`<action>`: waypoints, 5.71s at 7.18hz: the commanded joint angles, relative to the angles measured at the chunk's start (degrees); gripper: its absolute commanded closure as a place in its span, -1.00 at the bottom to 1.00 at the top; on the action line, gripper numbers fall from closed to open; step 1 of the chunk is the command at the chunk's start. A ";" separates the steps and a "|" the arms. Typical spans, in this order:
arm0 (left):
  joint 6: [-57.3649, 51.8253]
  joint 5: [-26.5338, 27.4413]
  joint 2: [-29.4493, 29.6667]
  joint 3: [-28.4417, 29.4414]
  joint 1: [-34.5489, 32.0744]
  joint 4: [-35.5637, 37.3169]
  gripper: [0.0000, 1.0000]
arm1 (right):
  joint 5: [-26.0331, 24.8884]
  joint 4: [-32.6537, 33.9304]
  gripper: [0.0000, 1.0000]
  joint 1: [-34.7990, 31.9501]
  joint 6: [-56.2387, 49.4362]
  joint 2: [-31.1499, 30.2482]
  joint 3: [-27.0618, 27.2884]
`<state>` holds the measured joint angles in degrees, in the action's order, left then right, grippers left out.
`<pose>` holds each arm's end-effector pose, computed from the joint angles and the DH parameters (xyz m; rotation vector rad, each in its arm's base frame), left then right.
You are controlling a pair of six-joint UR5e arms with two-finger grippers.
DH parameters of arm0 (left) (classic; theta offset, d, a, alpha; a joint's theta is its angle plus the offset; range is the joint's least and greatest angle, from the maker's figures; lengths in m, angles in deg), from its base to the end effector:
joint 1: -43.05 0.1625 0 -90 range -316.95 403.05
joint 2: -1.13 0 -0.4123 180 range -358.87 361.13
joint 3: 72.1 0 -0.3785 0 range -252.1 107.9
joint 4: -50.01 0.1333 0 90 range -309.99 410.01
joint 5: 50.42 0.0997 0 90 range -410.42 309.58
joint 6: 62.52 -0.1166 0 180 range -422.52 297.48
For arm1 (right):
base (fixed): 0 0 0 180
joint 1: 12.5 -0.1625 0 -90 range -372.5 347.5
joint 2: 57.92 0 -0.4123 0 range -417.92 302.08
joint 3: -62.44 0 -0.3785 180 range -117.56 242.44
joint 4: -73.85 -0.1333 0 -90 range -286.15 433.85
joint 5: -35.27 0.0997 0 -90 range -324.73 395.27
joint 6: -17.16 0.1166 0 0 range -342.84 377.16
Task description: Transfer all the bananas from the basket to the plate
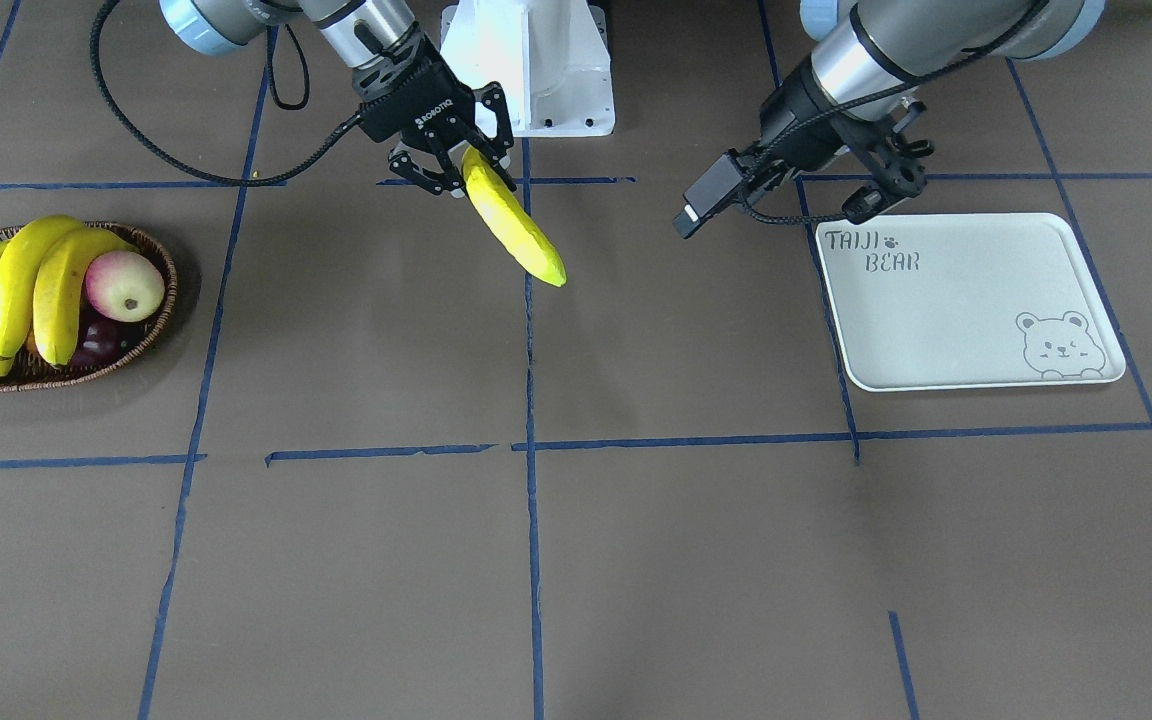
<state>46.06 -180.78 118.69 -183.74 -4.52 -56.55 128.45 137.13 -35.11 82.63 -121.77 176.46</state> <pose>0.3352 -0.4523 0.1871 -0.3326 1.2307 -0.5943 -0.4683 -0.3324 0.1712 0.4935 -1.2486 -0.0656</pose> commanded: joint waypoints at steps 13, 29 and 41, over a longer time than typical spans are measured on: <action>11.39 16.01 3.47 3.80 12.33 -8.31 1.00 | -5.90 0.45 -0.98 4.59 7.66 7.07 -2.14; -32.91 7.23 -33.45 21.77 -15.70 -24.26 1.00 | 30.49 17.58 -0.99 -26.25 -16.76 -23.85 7.44; -33.44 -0.51 -33.27 18.39 -19.31 -33.45 -1.00 | 27.95 12.52 -0.99 -30.28 -37.73 -40.77 7.80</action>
<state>12.47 -181.06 85.38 -164.68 -23.90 -90.00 157.34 152.70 -63.48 51.44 -156.77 184.62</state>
